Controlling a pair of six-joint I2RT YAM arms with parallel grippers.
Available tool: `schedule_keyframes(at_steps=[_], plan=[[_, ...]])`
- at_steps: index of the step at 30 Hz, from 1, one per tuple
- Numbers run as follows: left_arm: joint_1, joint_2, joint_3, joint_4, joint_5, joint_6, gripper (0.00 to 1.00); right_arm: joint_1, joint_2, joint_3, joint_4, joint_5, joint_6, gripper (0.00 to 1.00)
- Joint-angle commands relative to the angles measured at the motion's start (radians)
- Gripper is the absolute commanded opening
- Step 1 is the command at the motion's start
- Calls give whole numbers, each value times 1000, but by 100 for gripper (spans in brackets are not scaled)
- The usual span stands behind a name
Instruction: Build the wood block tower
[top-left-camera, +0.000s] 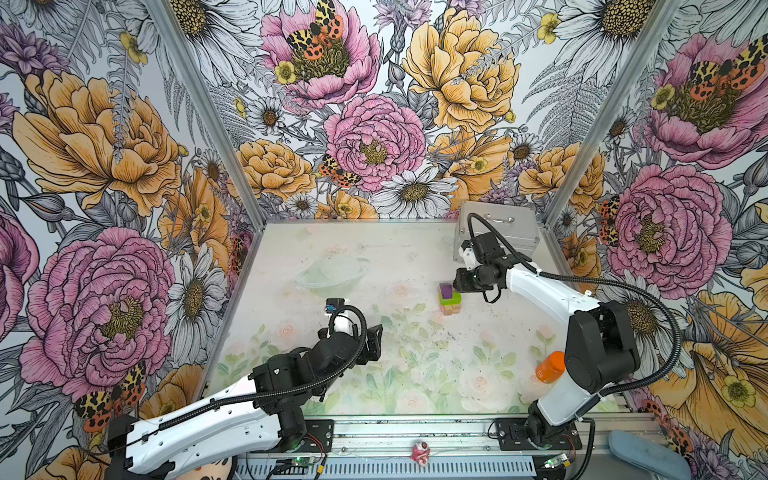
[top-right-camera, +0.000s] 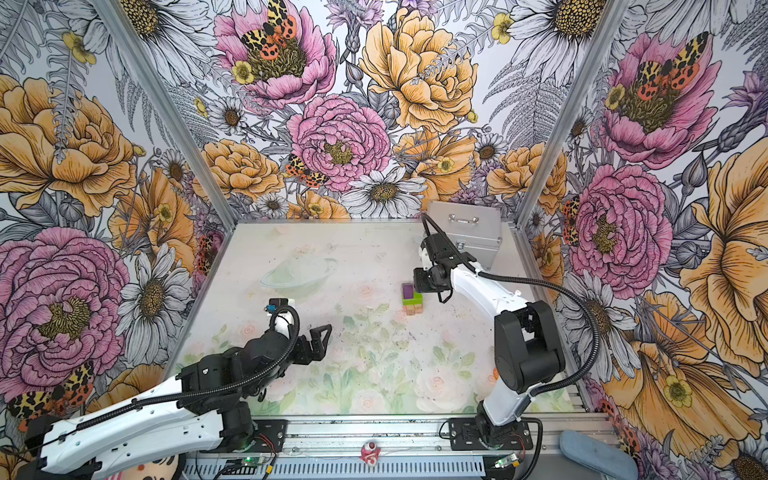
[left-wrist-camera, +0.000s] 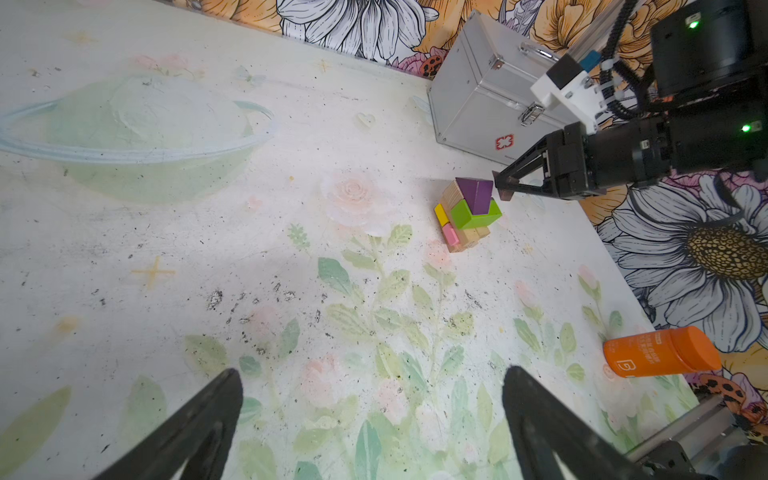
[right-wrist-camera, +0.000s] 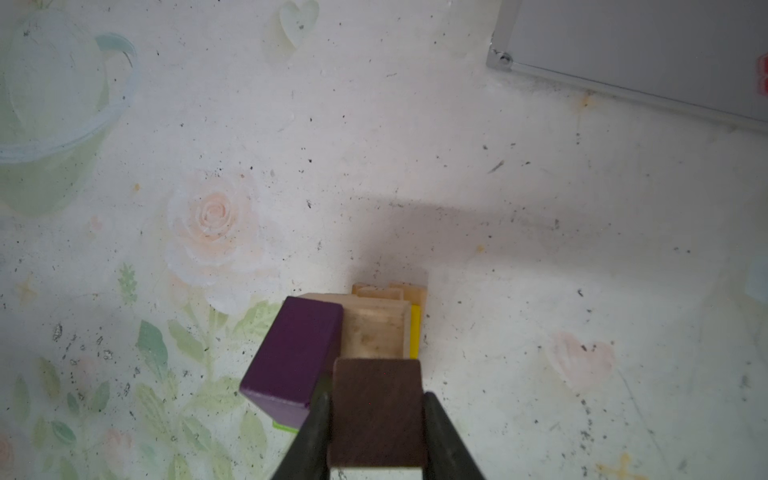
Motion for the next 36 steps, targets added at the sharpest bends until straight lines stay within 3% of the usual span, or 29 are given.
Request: schedule_keyframes(at_steps=[1,36], plan=[[8,-9,19,19,15,18,99,-5,22,27,19,-11,-6,34],[7,-13,12,18,13,15,99,-3,39,25,19,-23,-3,38]])
